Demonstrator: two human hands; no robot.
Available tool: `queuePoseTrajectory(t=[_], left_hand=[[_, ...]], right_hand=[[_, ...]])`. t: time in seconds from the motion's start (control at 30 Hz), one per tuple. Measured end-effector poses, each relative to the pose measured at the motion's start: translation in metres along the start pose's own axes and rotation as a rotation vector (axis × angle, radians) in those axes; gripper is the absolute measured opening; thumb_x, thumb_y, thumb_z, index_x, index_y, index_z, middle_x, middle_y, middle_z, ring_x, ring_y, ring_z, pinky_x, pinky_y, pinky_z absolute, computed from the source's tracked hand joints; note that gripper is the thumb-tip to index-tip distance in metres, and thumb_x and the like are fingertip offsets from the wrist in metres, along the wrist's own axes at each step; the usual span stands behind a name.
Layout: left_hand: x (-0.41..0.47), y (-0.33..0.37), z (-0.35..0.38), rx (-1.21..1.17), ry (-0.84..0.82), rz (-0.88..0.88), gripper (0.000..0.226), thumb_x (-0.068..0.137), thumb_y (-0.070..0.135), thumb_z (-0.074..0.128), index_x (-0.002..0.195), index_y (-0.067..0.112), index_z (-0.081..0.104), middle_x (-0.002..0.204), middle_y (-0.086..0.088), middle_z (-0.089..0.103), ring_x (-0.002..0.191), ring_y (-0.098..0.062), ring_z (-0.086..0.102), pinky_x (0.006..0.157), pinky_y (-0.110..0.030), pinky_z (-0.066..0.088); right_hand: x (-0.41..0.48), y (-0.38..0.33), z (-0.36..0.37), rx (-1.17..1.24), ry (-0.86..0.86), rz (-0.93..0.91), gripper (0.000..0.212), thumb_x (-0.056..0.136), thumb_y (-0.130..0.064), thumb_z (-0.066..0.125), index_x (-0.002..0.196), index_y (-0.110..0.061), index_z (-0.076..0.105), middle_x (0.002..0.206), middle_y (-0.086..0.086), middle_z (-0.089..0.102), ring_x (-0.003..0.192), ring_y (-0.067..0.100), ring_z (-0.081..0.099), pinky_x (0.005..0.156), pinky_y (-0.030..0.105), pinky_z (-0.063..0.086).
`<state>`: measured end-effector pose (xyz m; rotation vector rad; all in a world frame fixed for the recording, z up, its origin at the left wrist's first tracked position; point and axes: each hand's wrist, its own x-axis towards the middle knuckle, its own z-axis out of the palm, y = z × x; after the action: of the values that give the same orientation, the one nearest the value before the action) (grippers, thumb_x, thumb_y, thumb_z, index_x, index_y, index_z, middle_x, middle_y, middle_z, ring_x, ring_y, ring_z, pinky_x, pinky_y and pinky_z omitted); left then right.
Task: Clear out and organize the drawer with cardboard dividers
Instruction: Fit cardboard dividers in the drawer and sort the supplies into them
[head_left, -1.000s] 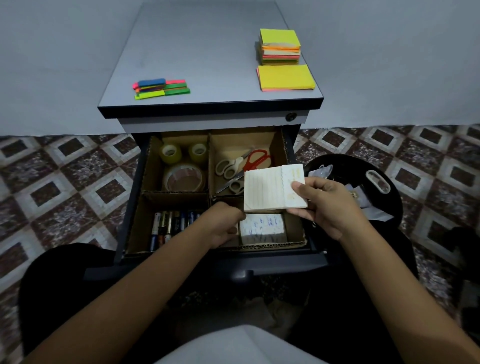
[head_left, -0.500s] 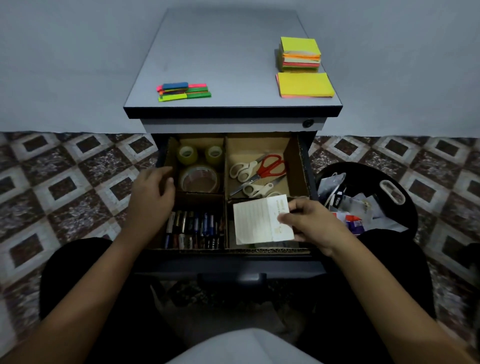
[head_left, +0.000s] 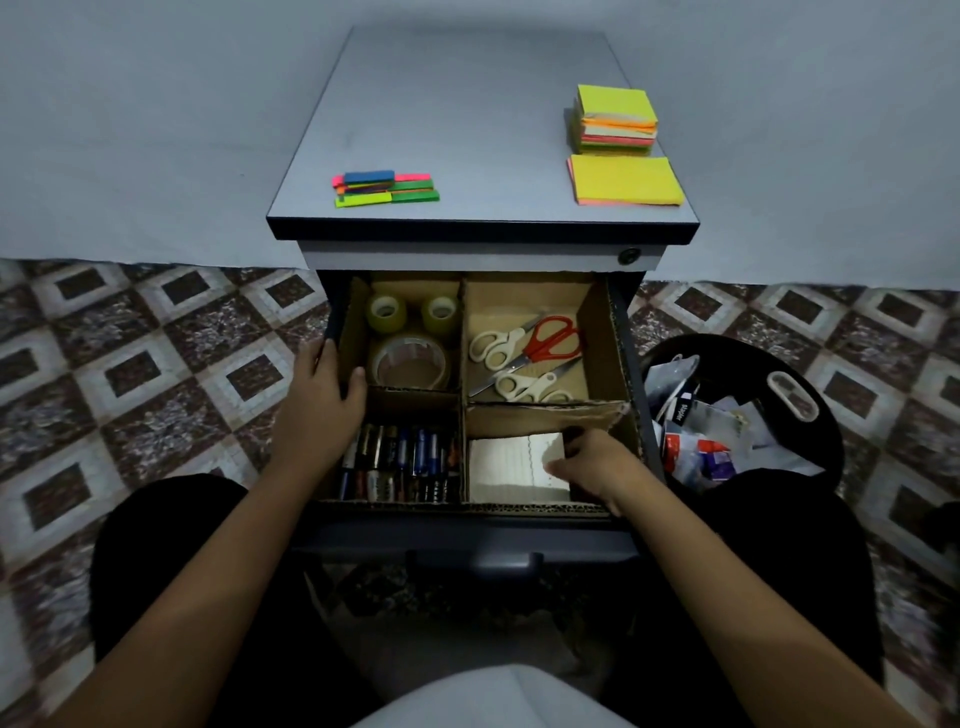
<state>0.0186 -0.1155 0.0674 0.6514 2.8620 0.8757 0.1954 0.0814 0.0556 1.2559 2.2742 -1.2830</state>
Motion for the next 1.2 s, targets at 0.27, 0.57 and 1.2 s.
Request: queuePoseTrajectory(t=[0.27, 0.57, 1.2], left_hand=[[-0.001, 0.0, 0.001, 0.013, 0.017, -0.008, 0.056, 0.099, 0.032, 0.039, 0.146, 0.004, 0.028, 0.154, -0.008, 0.021, 0.138, -0.026, 0.029, 0.102, -0.039, 0.036], [0.0, -0.001, 0.002, 0.018, 0.01, -0.013, 0.056, 0.099, 0.033, 0.039, 0.147, 0.005, 0.027, 0.154, -0.008, 0.021, 0.138, -0.026, 0.029, 0.101, -0.04, 0.037], [0.036, 0.117, -0.027, -0.167, 0.006, 0.43, 0.038, 0.095, 0.018, 0.05, 0.132, 0.01, 0.051, 0.13, -0.005, 0.048, 0.12, -0.015, 0.047, 0.095, -0.017, 0.032]], right_hand=[[0.008, 0.008, 0.003, -0.014, 0.014, 0.011, 0.021, 0.083, -0.014, 0.064, 0.088, 0.006, 0.069, 0.086, 0.02, 0.067, 0.082, 0.032, 0.064, 0.075, 0.038, 0.051], [-0.007, 0.0, -0.001, -0.088, 0.032, -0.032, 0.03, 0.089, -0.023, 0.056, 0.065, -0.006, 0.063, 0.07, 0.011, 0.062, 0.072, 0.022, 0.059, 0.055, 0.024, 0.042], [-0.03, -0.093, -0.146, -0.126, 0.386, -0.437, 0.03, 0.091, -0.028, 0.059, 0.114, -0.009, 0.067, 0.112, 0.01, 0.067, 0.096, 0.019, 0.06, 0.077, 0.023, 0.039]])
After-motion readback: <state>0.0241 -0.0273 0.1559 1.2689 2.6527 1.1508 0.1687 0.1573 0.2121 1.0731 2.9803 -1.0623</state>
